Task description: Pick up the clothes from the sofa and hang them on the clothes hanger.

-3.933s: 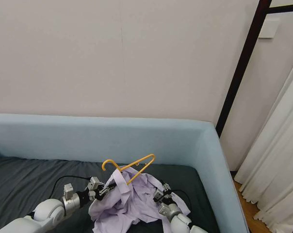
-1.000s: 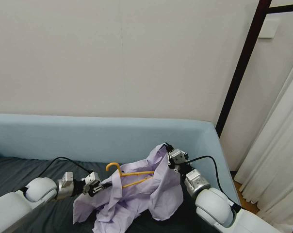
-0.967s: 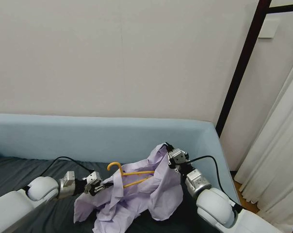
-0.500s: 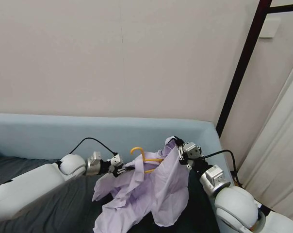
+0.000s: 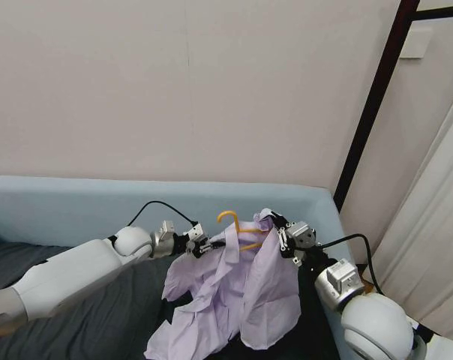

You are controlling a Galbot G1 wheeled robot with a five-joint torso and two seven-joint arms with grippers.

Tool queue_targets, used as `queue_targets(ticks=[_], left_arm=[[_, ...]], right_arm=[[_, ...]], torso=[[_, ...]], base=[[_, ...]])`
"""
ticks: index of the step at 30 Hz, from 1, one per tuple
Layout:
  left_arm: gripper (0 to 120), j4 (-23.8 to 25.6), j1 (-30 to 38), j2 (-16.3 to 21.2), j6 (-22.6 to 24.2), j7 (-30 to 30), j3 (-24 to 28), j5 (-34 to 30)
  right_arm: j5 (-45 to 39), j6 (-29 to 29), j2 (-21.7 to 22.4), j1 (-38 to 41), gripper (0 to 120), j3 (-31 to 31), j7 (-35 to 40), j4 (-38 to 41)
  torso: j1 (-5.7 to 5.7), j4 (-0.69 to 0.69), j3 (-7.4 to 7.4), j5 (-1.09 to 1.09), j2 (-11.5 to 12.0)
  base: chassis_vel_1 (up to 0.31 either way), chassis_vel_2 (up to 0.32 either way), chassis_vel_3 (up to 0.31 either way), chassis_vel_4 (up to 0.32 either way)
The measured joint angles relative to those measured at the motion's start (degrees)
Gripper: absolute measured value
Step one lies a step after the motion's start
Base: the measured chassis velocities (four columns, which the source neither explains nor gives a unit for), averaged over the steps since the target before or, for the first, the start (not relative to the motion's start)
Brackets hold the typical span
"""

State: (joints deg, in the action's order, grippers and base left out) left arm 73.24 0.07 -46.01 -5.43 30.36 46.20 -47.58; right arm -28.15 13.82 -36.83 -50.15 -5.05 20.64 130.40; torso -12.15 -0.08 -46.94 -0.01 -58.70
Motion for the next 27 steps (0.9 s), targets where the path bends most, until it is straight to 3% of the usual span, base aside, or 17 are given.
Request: queue_targets(ticks=[7, 15, 27], left_arm=[[1, -0.19, 3.01, 0.12, 0.00, -0.30, -0.84, -1.99], [1, 3.35, 4.36, 2.81, 0.06, -0.77, -2.23, -3.55], [1, 13.57, 3.56, 11.74, 0.19, -0.65, -4.94, -5.78]], right_arm=[[0.94, -0.01, 0.37, -6.64, 0, 2.74, -0.16, 1.72], [3.31, -0.80, -0.71, -13.08, 0, 4.32, -1.47, 2.33], [3.17, -2.93, -6.36, -13.23, 0, 2.84, -1.92, -4.28]], torso=[[0.00, -0.02, 0.00, 0.01, 0.00], [0.00, -0.01, 0.00, 0.00, 0.00], [0.00, 0.01, 0.01, -0.01, 0.00]], base=[[0.000, 0.000, 0.000, 0.000], [0.000, 0.000, 0.000, 0.000], [0.000, 0.000, 0.000, 0.000]])
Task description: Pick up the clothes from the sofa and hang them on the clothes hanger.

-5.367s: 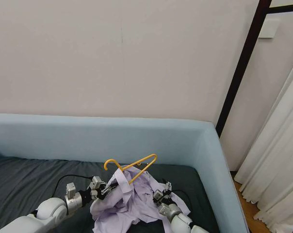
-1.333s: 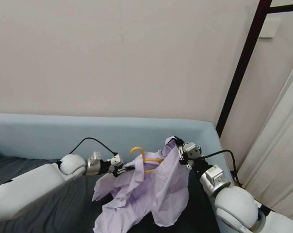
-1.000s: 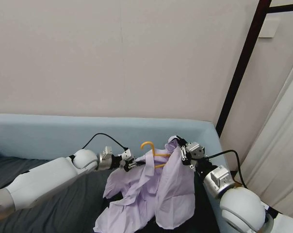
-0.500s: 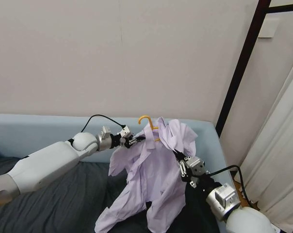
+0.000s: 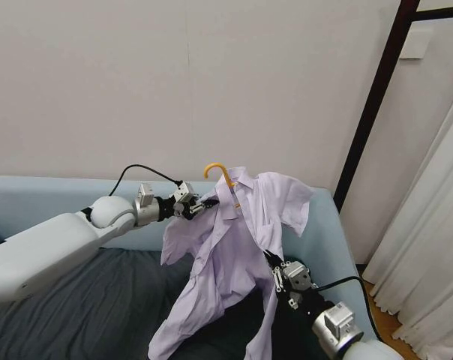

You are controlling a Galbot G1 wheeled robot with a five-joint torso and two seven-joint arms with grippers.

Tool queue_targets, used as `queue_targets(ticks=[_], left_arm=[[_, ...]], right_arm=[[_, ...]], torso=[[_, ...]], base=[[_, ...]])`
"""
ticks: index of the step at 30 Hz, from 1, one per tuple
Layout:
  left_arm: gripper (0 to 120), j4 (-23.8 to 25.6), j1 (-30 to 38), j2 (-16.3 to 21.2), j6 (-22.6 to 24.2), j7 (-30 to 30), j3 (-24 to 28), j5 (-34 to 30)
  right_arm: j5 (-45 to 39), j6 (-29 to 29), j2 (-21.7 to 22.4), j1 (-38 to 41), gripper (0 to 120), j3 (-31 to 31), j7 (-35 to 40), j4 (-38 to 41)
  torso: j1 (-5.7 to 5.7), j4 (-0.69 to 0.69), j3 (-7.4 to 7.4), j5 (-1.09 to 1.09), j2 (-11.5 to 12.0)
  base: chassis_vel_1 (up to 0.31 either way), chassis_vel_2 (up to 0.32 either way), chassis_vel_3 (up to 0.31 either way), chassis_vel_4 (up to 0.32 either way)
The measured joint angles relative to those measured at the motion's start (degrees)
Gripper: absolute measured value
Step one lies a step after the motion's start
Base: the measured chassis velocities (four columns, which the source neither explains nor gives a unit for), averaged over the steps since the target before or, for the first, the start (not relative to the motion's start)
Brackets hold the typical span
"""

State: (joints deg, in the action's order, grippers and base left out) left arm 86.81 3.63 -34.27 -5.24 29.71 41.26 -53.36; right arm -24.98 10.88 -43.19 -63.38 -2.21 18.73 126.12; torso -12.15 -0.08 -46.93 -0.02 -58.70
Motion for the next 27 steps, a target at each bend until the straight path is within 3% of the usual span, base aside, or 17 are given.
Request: queue_targets(ticks=[8, 19, 27], left_arm=[[1, 3.42, -0.21, 4.12, 0.01, 1.10, -1.02, -0.05], [1, 3.32, 1.76, 6.76, -1.59, 3.54, -1.42, 1.06], [1, 2.53, 3.43, 6.69, -2.59, 5.03, -0.66, 4.04]], right_arm=[[-2.43, -0.57, -1.91, -0.30, 2, -0.40, -0.97, -0.39], [1.07, -6.05, -1.32, -6.44, 43, 2.84, -6.57, 2.23], [-0.89, -7.06, -0.29, -7.28, 69, 6.49, -5.19, 5.07]], torso=[[0.00, 0.00, 0.00, 0.00, 0.00], [0.00, -0.01, 0.00, 0.01, 0.00], [0.00, -0.01, -0.01, 0.01, 0.00]], base=[[0.000, 0.000, 0.000, 0.000], [0.000, 0.000, 0.000, 0.000], [0.000, 0.000, 0.000, 0.000]])
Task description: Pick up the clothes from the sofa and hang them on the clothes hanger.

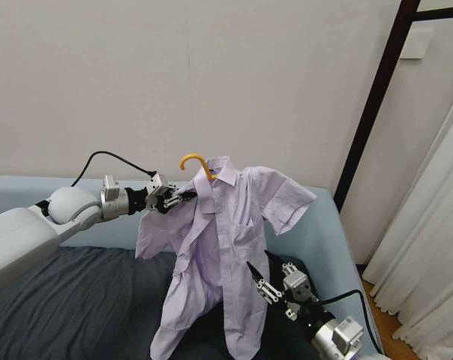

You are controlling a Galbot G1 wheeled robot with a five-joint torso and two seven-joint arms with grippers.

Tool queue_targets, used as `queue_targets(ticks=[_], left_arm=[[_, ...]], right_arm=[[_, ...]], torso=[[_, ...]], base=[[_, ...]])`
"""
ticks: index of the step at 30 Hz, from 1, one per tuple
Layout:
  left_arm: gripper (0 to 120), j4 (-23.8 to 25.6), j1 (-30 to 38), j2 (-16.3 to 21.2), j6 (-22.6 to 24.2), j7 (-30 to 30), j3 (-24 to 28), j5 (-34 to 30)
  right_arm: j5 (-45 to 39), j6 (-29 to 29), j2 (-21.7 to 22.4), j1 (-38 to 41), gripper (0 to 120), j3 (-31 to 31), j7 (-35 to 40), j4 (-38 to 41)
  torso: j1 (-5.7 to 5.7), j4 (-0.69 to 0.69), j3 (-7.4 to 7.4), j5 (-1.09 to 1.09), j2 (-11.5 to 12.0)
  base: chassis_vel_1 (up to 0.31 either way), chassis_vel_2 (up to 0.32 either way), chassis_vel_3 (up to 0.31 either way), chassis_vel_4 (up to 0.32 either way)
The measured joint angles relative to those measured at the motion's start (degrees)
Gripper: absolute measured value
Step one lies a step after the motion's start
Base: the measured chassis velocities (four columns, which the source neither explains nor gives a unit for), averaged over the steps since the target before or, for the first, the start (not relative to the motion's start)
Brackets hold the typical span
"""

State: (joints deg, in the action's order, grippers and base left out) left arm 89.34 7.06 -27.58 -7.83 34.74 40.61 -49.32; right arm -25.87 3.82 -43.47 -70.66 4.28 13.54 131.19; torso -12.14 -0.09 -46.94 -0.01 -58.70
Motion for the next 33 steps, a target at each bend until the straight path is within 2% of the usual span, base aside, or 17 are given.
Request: queue_targets(ticks=[3, 5, 7, 9, 13, 20, 21, 26, 33], left_arm=[[1, -0.98, 1.53, -0.63, -2.16, 2.49, 1.22, 2.70], [1, -1.06, 1.76, -0.64, -2.36, 2.72, 1.40, 2.80], [1, -1.55, 3.26, -0.33, -3.38, 4.30, 2.53, 2.61], [1, -2.29, 3.99, 0.26, -4.53, 5.60, 2.83, 2.37], [1, -2.49, 3.36, 1.49, -5.72, 6.57, 2.06, 2.31], [1, -1.08, -5.01, 3.85, -6.09, 7.34, -6.33, 3.14], [1, -1.08, -5.01, 3.85, -6.09, 7.34, -6.33, 3.14], [1, 0.17, -10.03, 5.12, -6.10, 7.70, -10.43, 3.80], [1, 2.04, -15.99, 6.47, -5.89, 7.41, -14.88, 4.44]], right_arm=[[-5.96, 1.39, 0.04, 2.16, 84, 1.14, 4.77, -0.35], [-6.55, 1.51, 0.02, 2.37, 84, 1.27, 5.34, -0.55], [-9.69, 2.08, -0.05, 3.44, 96, 2.01, 8.22, -1.95], [-10.97, 2.29, -0.03, 4.37, 100, 2.52, 9.84, -3.50], [-7.50, 0.35, 0.05, 6.41, 100, 2.77, 10.46, -7.65], [-5.80, -0.03, 1.48, 10.91, 100, 1.02, 10.02, -10.42], [-5.80, -0.03, 1.48, 10.91, 100, 1.02, 10.02, -10.42], [-8.37, 2.49, 2.37, 12.63, 90, -0.42, 9.15, -10.57], [-9.16, 3.82, 2.50, 13.71, 60, -2.14, 6.44, -11.58]], torso=[[0.00, 0.00, 0.00, 0.00, 0.00], [0.00, 0.00, 0.00, 0.00, 0.00], [0.00, -0.01, -0.01, 0.01, 0.00], [0.00, 0.00, 0.00, 0.01, 0.00], [0.00, 0.01, 0.00, 0.03, 0.00], [0.00, 0.01, 0.00, -0.01, 0.00], [0.00, 0.01, 0.00, -0.01, 0.00], [0.00, 0.00, 0.00, -0.01, 0.00], [0.00, 0.00, 0.00, -0.01, 0.00]], base=[[0.000, 0.000, 0.000, 0.000], [0.000, 0.000, 0.000, 0.000], [0.000, 0.000, 0.000, 0.000], [0.000, 0.000, 0.000, 0.000], [0.000, 0.000, 0.000, 0.000], [0.000, 0.000, 0.000, 0.000], [0.000, 0.000, 0.000, 0.000], [0.000, 0.000, 0.000, 0.000], [0.000, 0.000, 0.000, 0.000]])
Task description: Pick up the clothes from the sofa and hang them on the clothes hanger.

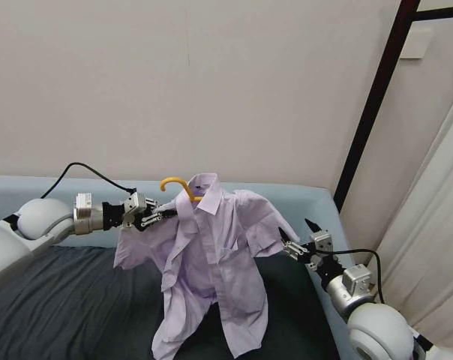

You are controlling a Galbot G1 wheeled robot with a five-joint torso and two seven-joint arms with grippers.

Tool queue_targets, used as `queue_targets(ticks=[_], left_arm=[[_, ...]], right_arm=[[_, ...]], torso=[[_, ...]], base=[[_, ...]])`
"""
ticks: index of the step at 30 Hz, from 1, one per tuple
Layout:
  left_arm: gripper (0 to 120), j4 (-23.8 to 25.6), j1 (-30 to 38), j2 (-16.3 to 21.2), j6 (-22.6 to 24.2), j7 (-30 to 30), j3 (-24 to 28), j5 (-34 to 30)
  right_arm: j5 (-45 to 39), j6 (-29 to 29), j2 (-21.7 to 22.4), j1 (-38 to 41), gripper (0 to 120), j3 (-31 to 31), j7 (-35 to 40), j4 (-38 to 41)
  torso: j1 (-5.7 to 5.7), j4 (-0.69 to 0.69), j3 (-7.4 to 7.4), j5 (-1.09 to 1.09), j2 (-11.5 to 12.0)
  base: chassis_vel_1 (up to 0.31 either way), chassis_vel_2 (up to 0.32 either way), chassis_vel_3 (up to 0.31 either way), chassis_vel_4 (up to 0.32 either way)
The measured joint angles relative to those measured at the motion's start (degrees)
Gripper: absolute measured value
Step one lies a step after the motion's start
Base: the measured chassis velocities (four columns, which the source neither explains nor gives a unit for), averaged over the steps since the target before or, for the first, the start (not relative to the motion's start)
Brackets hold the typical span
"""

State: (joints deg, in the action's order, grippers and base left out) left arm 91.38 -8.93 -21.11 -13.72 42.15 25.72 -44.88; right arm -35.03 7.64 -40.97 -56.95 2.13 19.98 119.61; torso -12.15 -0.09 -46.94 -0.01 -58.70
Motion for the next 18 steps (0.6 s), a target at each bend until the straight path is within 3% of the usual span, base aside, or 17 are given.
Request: queue_targets(ticks=[3, 16, 18], left_arm=[[1, 0.01, -0.34, 0.27, 0.02, 0.05, -0.47, -0.25], [1, -1.39, 1.33, -0.22, -0.10, 1.53, 1.17, -0.41], [1, -1.55, 2.16, -0.34, -0.16, 1.83, 1.80, -0.50]], right_arm=[[-0.01, 0.08, 0.02, 0.27, 53, -0.53, -0.30, -0.11], [0.13, -1.22, -0.50, 1.30, 2, -2.38, -0.58, -0.42], [0.17, -1.37, -0.53, 1.21, 0, -2.38, -0.69, -0.43]], torso=[[0.00, 0.00, 0.00, 0.01, 0.00], [0.00, 0.01, 0.00, 0.00, 0.00], [0.00, 0.00, 0.00, 0.01, 0.00]], base=[[0.000, 0.000, 0.000, 0.000], [0.000, 0.000, 0.000, 0.000], [0.000, 0.000, 0.000, 0.000]])
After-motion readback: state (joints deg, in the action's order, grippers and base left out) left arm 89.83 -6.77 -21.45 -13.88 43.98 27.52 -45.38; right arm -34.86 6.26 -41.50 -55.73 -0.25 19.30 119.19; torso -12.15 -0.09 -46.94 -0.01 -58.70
